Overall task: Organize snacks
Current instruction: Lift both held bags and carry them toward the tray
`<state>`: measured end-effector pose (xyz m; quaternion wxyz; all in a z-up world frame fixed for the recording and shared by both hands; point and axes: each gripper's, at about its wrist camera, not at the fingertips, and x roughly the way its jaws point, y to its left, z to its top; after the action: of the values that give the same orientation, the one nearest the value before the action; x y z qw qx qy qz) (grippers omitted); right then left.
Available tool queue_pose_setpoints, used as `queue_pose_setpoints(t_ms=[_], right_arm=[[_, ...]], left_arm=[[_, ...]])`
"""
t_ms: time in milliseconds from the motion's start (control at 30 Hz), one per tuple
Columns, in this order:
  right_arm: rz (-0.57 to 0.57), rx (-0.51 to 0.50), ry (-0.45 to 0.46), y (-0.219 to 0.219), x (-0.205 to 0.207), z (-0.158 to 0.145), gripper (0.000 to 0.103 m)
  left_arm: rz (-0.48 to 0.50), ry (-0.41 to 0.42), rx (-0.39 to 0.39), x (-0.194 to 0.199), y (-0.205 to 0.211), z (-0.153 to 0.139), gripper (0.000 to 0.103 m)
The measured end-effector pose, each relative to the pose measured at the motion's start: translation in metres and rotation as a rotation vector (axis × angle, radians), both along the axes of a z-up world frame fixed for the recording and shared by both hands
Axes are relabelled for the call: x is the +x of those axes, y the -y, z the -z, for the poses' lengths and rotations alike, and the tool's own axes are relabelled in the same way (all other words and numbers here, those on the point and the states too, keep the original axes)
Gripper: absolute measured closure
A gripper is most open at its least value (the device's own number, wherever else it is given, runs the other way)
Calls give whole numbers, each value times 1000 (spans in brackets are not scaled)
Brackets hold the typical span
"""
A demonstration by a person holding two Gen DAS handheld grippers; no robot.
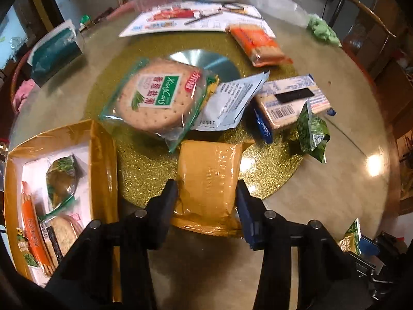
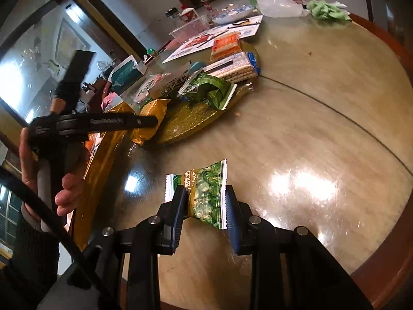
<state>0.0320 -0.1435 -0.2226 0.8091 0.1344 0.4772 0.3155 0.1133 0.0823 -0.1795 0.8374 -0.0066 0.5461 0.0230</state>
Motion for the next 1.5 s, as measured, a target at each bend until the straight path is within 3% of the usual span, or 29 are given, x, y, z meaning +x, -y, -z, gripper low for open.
queue_pose_setpoints(t_ms=[167, 367, 567, 700, 767, 967, 1067, 1200, 1500], right_arm=[[-4, 33, 19, 7, -6, 3, 75], [-4, 0, 28, 5, -13, 0, 75], [16, -10, 23, 4, -17, -1, 75], [35, -24, 28, 1, -19, -2, 76], [40, -33, 30, 0, -20, -3, 76], [53, -31, 28, -1, -22, -4, 78], [51, -25, 35, -4, -24, -7, 81], [46, -17, 37, -8, -26, -8, 82], [35, 15, 45, -21, -34, -23, 83]], left_arm=[[6, 23, 34, -49, 12, 2, 58], [14, 43, 44, -128, 32, 4, 58], [50, 61, 62, -177, 50, 6, 58], [39, 80, 69, -176, 48, 9, 49], [14, 82, 17, -172, 41, 9, 47], [16, 107, -15, -175, 36, 8, 57], [24, 145, -80, -187, 35, 0, 58], [11, 178, -66, -197, 36, -8, 58], [-116, 251, -188, -217, -5, -43, 58]])
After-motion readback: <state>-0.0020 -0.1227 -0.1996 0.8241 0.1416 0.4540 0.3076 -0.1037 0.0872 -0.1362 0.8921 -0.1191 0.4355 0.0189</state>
